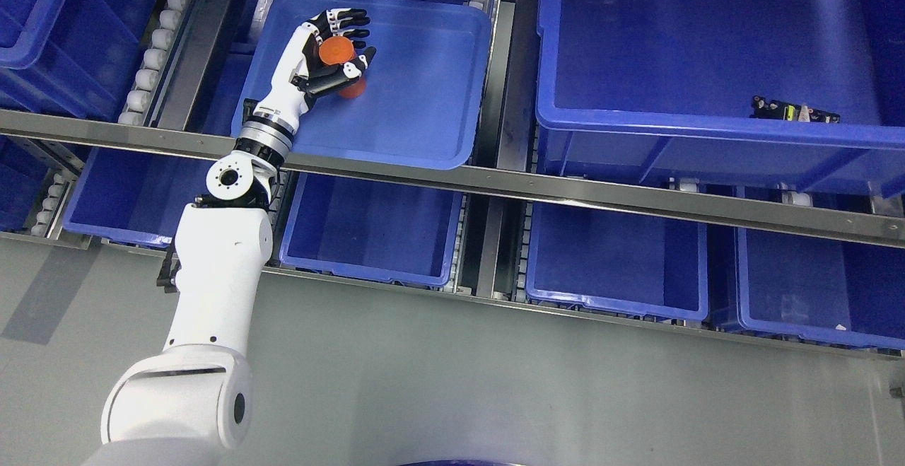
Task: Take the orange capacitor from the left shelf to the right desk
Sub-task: 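Lift the capacitor up and out of the bin with the left hand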
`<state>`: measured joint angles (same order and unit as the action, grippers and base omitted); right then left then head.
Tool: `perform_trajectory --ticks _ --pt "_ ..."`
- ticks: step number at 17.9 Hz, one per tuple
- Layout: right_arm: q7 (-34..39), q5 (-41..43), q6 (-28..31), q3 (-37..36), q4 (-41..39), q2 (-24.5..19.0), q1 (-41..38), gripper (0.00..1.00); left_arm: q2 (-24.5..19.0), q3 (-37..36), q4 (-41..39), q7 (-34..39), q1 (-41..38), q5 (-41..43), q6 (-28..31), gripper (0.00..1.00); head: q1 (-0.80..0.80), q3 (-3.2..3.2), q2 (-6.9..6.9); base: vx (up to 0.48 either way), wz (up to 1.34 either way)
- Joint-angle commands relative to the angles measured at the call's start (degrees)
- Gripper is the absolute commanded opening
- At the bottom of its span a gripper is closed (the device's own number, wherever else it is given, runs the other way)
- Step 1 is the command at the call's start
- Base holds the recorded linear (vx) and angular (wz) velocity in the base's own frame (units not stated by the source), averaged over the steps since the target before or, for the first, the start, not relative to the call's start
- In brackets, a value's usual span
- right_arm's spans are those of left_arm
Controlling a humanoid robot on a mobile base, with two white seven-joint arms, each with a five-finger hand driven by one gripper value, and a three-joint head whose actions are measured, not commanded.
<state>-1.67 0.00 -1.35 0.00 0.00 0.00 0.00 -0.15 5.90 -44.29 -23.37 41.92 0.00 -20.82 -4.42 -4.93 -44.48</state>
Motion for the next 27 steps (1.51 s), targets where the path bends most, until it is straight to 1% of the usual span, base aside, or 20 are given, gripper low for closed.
perform_trajectory --ticks 1,6,8,10,13,19,22,25,27 --pt "0.0 -0.2 -0.1 -0.7 -1.0 1.0 -1.1 1.00 -0.9 0.9 0.1 -0.1 -0.3 -0.4 -0.5 0.00 0.00 0.00 0.00 0.000 0.00" --pt "0.0 -0.2 0.0 -0.7 -1.0 1.0 -1.1 1.00 -0.9 1.0 -0.2 -0.1 -0.8 -0.6 -1.2 0.00 0.00 0.00 0.00 0.000 0.00" --pt "0.0 -0.2 0.0 -0.7 -1.0 1.0 -1.1 1.00 -0.9 0.9 -2.6 -0.1 -0.4 -1.8 -2.0 0.00 0.00 0.00 0.00 0.000 0.00" --pt "0.0 -0.2 -0.1 -0.7 -1.0 1.0 -1.1 1.00 -0.9 0.3 -6.8 -0.1 -0.3 -3.2 -2.0 0.00 0.00 0.00 0.00 0.000 0.00" --pt "0.0 -0.2 0.0 -0.7 -1.0 1.0 -1.1 1.00 -0.9 -1.7 -16.0 0.0 -0.3 -6.9 -1.9 0.00 0.00 0.00 0.00 0.000 0.00" --pt "0.0 -0.2 -0.1 -0.7 -1.0 1.0 -1.1 1.00 -0.9 -2.2 -31.2 0.2 -1.4 -7.4 -1.9 0.00 0.00 0.00 0.00 0.000 0.00" --pt "0.0 -0.2 0.0 -0.7 -1.0 1.0 -1.1 1.00 -0.9 -3.9 -39.1 0.5 -5.6 -7.4 -2.1 0.00 0.00 0.00 0.00 0.000 0.00" --pt "0.0 -0.2 -0.1 -0.7 -1.0 1.0 -1.1 1.00 -0.9 -4.1 -46.2 1.3 -12.4 -7.4 -3.3 0.00 0.00 0.00 0.00 0.000 0.00" --pt "0.0 -0.2 0.0 -0.7 -1.0 1.0 -1.1 1.00 -0.9 -4.1 -50.4 5.8 -14.8 -7.4 -3.2 0.00 0.00 0.00 0.00 0.000 0.00"
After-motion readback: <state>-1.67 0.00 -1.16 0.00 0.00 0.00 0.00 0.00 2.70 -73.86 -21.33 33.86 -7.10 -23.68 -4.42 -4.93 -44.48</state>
